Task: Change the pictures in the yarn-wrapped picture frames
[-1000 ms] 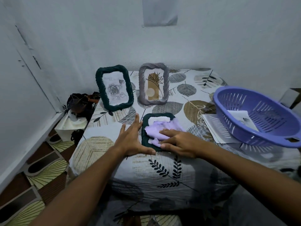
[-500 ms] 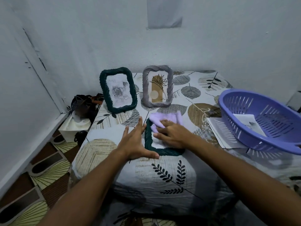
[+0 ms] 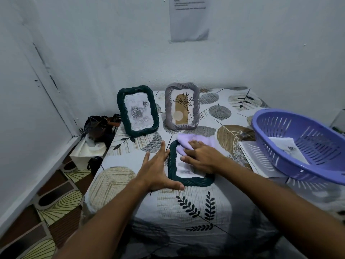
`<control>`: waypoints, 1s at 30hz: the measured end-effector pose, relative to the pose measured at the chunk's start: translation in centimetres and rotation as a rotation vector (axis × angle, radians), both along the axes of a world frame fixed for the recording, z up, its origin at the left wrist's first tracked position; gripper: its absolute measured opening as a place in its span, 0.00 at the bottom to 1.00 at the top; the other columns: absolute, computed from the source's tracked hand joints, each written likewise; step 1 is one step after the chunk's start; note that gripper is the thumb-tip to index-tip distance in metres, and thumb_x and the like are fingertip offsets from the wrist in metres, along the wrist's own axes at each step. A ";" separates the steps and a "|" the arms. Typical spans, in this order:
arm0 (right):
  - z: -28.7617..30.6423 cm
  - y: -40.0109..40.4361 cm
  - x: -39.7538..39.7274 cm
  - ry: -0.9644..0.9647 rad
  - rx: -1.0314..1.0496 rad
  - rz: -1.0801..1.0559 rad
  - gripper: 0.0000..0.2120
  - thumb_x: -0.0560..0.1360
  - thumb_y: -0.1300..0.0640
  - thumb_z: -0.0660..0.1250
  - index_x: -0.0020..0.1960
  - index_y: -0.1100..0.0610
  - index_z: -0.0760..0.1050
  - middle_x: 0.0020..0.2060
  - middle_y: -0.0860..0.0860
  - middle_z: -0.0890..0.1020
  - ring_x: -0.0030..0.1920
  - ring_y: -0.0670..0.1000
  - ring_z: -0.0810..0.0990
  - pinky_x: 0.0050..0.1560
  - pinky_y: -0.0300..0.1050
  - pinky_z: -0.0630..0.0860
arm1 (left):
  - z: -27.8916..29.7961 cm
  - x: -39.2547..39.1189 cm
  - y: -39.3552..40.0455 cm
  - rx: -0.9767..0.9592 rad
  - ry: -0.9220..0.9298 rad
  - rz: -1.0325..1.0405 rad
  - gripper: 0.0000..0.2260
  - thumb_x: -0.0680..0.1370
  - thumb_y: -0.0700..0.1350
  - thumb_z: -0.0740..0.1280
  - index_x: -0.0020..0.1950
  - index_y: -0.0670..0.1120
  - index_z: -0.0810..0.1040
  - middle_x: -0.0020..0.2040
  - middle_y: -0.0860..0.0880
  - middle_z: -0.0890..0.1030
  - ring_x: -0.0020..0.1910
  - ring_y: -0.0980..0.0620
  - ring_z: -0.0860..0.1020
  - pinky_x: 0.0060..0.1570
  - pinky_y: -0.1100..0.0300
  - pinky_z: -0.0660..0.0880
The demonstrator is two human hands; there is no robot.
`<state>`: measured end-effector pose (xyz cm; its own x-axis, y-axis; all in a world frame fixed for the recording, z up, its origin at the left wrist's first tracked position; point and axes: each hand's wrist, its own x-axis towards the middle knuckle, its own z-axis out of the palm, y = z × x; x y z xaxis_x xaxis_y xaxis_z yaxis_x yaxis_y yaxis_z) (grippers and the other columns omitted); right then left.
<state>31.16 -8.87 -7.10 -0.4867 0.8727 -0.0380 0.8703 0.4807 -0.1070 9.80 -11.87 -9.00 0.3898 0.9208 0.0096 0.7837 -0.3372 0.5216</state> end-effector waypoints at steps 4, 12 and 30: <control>-0.4 -0.9 -1.6 0.094 -0.041 0.049 0.28 0.81 0.39 0.48 0.70 0.54 0.70 0.74 0.63 0.62 0.76 0.56 0.55 0.74 0.52 0.49 | 0.0 -0.1 0.1 0.012 -0.005 -0.002 0.69 0.53 0.78 0.68 0.76 0.49 0.29 0.77 0.55 0.58 0.70 0.65 0.49 0.75 0.45 0.38; 0.1 -5.5 0.7 0.170 -0.128 0.180 0.26 0.79 0.36 0.49 0.61 0.48 0.78 0.71 0.54 0.70 0.74 0.50 0.62 0.71 0.54 0.61 | -0.2 -0.1 0.0 0.014 -0.038 0.023 0.70 0.52 0.79 0.67 0.76 0.49 0.30 0.76 0.52 0.62 0.76 0.57 0.57 0.75 0.46 0.39; -0.2 1.0 -2.7 0.056 0.037 -0.063 0.31 0.79 0.36 0.44 0.69 0.53 0.72 0.72 0.64 0.64 0.74 0.60 0.61 0.71 0.55 0.62 | -0.5 -0.1 0.2 0.032 -0.001 0.002 0.68 0.54 0.77 0.69 0.77 0.49 0.31 0.77 0.55 0.59 0.75 0.61 0.51 0.75 0.46 0.37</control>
<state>28.49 -7.90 -7.32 -0.4316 0.9018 0.0204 0.8920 0.4300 -0.1395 9.68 -11.64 -9.45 0.3881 0.9208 0.0390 0.7839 -0.3521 0.5114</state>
